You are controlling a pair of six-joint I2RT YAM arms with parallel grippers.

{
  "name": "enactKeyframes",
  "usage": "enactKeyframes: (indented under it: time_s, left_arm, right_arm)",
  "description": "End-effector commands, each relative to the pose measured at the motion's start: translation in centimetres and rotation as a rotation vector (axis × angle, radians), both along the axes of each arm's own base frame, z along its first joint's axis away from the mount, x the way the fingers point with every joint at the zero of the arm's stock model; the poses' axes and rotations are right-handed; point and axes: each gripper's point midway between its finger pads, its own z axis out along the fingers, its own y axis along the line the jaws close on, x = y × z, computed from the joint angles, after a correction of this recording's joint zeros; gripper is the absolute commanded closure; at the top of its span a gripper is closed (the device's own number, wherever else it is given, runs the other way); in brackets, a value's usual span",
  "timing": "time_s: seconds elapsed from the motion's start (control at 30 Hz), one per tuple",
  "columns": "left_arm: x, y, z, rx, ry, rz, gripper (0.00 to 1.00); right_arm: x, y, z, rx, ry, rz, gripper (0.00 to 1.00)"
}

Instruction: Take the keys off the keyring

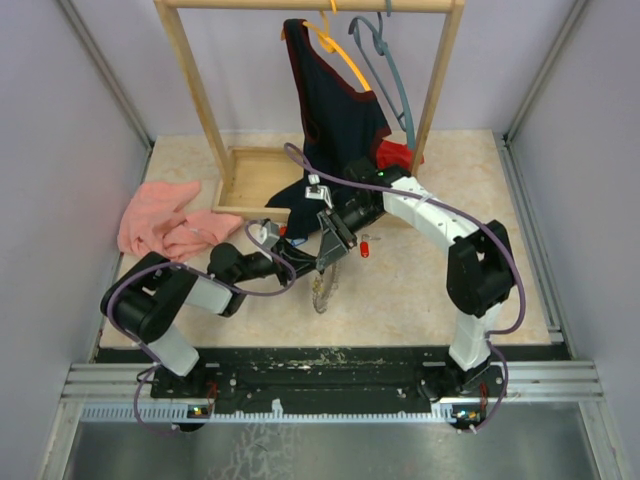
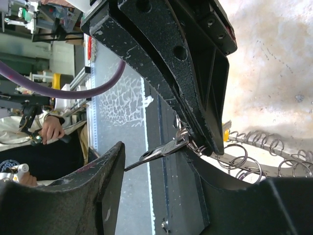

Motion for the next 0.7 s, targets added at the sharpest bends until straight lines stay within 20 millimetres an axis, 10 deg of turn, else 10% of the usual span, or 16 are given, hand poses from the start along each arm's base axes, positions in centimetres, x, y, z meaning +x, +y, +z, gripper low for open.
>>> enactKeyframes:
  time_s: [0.0, 0.67]
  left_arm:
    - [-0.9, -0.1, 4.4, -0.13, -0.211, -0.04, 1.0]
    - [-0.6, 0.3, 4.6, -0.133, -0.202, -0.035, 1.0]
  right_arm:
    - [-0.3, 1.8, 5.3, 0.204, -0.06, 0.065, 0.55]
    - [-0.2, 2.0, 4.6, 0.165, -0.124, 0.086, 0.49]
